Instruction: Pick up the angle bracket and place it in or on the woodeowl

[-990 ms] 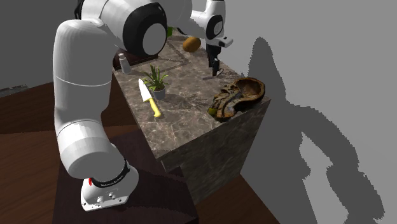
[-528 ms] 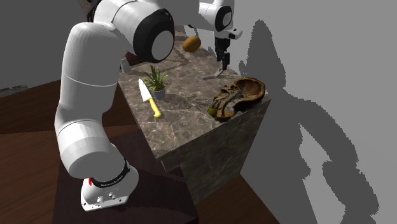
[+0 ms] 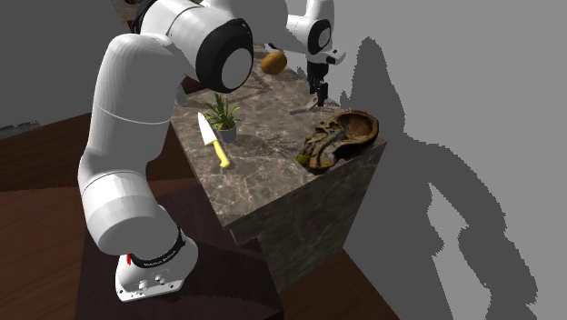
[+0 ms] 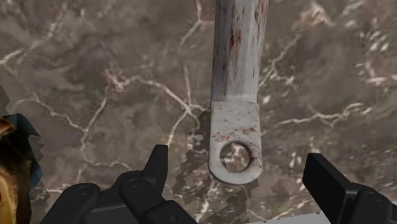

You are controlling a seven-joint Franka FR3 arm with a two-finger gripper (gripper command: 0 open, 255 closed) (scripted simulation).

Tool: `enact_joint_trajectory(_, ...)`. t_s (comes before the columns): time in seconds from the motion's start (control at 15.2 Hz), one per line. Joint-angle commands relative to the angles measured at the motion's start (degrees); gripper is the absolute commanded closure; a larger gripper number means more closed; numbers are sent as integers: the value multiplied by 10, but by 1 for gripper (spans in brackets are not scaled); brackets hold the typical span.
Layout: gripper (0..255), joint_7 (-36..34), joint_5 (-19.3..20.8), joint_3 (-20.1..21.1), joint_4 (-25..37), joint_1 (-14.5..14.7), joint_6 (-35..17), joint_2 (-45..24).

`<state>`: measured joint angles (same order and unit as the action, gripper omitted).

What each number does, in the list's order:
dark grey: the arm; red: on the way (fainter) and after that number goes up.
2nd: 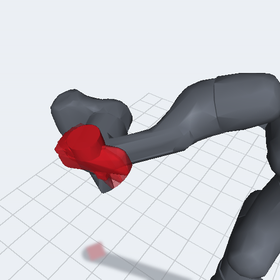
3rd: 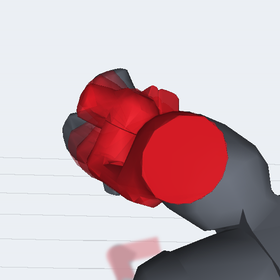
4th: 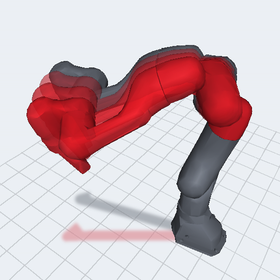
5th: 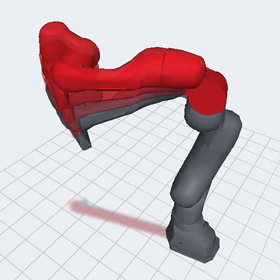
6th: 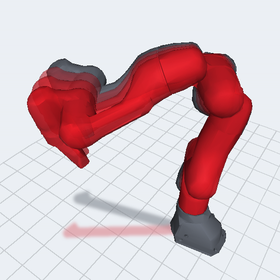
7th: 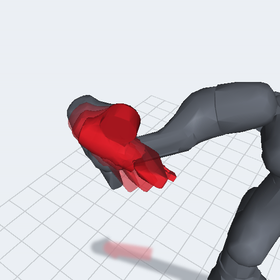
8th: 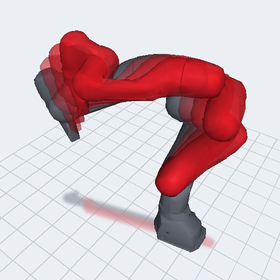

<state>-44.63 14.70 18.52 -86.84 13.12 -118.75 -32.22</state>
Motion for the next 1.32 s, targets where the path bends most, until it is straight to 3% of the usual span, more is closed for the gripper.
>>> enact_joint_trajectory(0.0,0,0,0,0,0,0,-1,0)
enact_joint_trajectory(0.26,0,0,0,0,0,0,-1,0)
enact_joint_trajectory(0.33,255,0,0,0,0,0,-1,0)
enact_joint_trajectory(0.92,255,0,0,0,0,0,-1,0)
enact_joint_trajectory(1.25,255,5,-6,3,18,-1,30,13)
